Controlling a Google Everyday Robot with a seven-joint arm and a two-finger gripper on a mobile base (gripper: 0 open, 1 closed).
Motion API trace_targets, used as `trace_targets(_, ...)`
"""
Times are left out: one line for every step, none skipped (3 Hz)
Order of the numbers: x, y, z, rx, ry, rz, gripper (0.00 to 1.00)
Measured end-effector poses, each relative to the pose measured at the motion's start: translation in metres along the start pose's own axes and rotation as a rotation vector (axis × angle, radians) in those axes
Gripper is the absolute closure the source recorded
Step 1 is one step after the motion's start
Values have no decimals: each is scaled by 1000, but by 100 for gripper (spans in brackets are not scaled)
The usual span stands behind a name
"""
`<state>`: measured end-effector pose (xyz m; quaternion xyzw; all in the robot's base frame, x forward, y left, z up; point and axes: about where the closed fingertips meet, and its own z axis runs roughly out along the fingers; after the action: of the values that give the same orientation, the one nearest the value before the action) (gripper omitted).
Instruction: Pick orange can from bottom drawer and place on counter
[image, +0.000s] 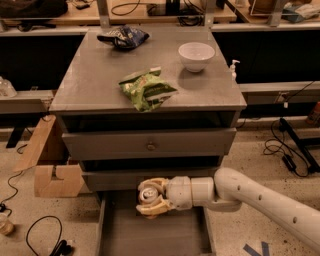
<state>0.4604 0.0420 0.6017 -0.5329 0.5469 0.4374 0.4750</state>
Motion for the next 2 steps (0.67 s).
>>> trace_targets(-79, -30, -17, 21, 23, 18, 100)
trace_targets(-87, -30, -14, 14, 22, 12, 100)
